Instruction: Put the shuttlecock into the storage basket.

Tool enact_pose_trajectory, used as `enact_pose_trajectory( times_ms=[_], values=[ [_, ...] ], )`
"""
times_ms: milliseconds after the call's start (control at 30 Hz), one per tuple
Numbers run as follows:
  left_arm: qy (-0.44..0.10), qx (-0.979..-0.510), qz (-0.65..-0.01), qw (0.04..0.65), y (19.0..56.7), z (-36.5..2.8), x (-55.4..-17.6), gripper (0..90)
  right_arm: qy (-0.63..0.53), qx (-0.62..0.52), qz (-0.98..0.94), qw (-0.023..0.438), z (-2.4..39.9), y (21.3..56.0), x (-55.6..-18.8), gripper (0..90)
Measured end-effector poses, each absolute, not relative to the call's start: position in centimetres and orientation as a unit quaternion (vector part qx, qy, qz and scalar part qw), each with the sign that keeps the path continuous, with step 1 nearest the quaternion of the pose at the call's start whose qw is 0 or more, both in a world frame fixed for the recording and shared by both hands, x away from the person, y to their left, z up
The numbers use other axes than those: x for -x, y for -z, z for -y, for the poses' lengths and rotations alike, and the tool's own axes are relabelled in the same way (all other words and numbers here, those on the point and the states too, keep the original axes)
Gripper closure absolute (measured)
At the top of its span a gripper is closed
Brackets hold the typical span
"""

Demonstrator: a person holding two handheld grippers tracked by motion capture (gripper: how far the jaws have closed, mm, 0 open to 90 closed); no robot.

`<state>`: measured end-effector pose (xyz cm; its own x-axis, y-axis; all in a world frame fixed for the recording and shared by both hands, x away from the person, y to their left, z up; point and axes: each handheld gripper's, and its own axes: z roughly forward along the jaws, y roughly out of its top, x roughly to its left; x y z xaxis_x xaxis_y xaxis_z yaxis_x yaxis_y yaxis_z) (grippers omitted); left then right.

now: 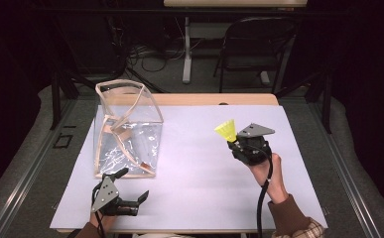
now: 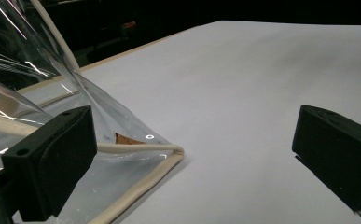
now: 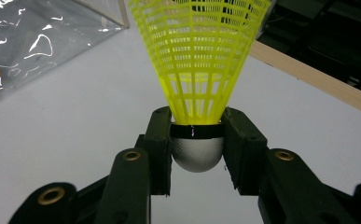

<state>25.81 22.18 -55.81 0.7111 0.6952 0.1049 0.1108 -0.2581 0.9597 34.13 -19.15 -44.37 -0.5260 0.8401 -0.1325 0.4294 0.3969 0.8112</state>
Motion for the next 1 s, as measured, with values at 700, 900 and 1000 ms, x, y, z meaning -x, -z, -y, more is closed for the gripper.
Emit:
enact_pose_trajectory(
  times_ms=[700, 900, 1000],
  values=[
    [-0.266, -0.746, -0.269, 0.549, 55.8, -22.2, -25.9, 0.0, -0.397, -0.379, -0.785, 0.288, 17.6, 44.2, -36.0, 64.9],
    [-0.266, -0.746, -0.268, 0.549, 55.8, -22.2, -25.8, 0.0, -0.403, -0.375, -0.784, 0.289, 17.3, 44.3, -36.5, 65.0],
    [-0.266, -0.745, -0.268, 0.55, 55.8, -22.2, -25.8, 0.0, -0.406, -0.371, -0.782, 0.292, 17.0, 44.1, -36.6, 65.0]
  ],
)
